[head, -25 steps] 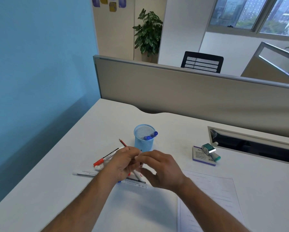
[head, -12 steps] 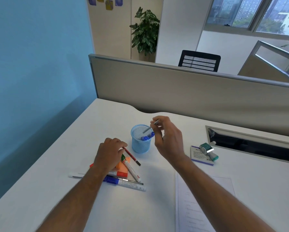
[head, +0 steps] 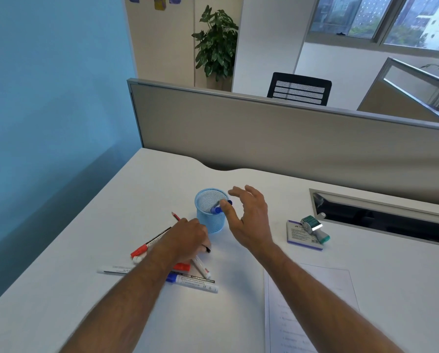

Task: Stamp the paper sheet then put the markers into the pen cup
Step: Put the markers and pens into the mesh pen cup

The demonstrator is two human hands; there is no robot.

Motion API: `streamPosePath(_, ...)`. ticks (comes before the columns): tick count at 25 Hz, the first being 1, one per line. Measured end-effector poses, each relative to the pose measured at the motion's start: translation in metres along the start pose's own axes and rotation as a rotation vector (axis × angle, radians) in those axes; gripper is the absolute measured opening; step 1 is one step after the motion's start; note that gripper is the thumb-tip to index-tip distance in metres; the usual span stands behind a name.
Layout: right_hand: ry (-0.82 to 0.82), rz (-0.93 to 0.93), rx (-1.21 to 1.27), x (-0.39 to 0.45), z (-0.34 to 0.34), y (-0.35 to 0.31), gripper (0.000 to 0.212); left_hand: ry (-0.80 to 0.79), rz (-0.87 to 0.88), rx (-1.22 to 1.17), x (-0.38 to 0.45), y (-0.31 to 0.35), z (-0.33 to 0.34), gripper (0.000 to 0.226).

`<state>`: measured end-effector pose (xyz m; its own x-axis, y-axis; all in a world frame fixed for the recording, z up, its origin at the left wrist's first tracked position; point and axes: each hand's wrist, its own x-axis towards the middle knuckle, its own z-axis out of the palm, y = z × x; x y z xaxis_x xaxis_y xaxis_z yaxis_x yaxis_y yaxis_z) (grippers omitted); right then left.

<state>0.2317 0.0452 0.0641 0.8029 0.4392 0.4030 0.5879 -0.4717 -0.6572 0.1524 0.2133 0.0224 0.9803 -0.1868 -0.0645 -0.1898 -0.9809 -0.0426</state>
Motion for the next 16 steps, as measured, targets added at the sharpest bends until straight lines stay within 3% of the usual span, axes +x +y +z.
streamPosePath(5, 0.291, 0.11, 0.2, -0.019, -0.007, 0.003, 0.032, 0.052, 0.149, 0.16, -0.006, 0.003, -0.004, 0.024)
streamPosePath(9, 0.391, 0.198, 0.268, -0.045, -0.009, 0.012, 0.013, 0.396, 0.246, 0.193, -0.014, 0.006, -0.009, 0.013)
streamPosePath(10, 0.38, 0.242, 0.32, -0.05, -0.008, 0.016, 0.004, 0.523, 0.273, 0.152, -0.016, 0.01, -0.012, 0.007)
streamPosePath(13, 0.231, 0.382, 0.478, -0.067, -0.003, 0.02, 0.013, 0.785, 0.365, -0.02, -0.021, 0.029, -0.027, 0.01)
streamPosePath(15, 0.146, 0.247, 0.451, -0.079, -0.002, 0.021, 0.01, 0.89, 0.362, -0.171, -0.025, 0.041, -0.036, 0.009)
streamPosePath(16, 0.099, 0.149, 0.399, -0.083, -0.003, 0.021, 0.019, 0.923, 0.319, -0.289, -0.027, 0.046, -0.041, 0.011)
